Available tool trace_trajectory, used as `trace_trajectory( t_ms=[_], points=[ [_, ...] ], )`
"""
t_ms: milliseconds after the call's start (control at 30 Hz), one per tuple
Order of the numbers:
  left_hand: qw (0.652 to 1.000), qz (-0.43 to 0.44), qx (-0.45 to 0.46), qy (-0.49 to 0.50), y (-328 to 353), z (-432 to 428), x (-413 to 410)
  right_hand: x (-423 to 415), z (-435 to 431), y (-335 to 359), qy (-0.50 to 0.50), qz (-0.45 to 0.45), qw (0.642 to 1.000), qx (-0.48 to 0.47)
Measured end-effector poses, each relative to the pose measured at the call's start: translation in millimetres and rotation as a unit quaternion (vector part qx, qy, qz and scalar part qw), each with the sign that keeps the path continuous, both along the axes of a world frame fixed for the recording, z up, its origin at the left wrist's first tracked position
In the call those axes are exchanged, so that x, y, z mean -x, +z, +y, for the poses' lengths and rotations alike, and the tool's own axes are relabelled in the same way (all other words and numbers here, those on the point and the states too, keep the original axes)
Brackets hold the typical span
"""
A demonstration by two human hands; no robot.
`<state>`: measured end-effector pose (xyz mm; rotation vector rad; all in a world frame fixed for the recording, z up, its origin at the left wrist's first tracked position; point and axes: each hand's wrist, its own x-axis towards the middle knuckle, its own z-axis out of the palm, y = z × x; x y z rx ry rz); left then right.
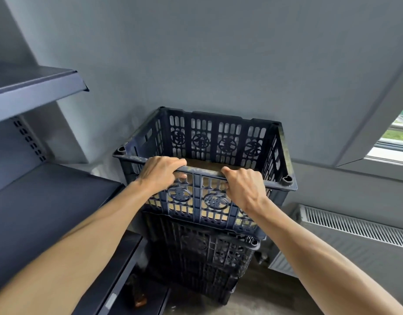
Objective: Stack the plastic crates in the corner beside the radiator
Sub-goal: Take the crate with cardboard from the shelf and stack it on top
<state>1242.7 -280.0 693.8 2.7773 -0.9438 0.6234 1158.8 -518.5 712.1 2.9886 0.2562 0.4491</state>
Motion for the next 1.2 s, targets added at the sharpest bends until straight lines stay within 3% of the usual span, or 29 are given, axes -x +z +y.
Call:
trace_trajectory(
  t_ms=[833,1200],
  points=[
    [0.994,-0.047,0.010,-0.095,-10.7,25.0,-13.9,15.0,30.4,-9.7,-0.075,-0.021,0.997,0.027],
    [0.997,0.009,0.002,-0.082,-7.7,23.1,-20.5,11.8,24.5,-10.6,-0.060,-0.027,0.998,0.018]
  ],
)
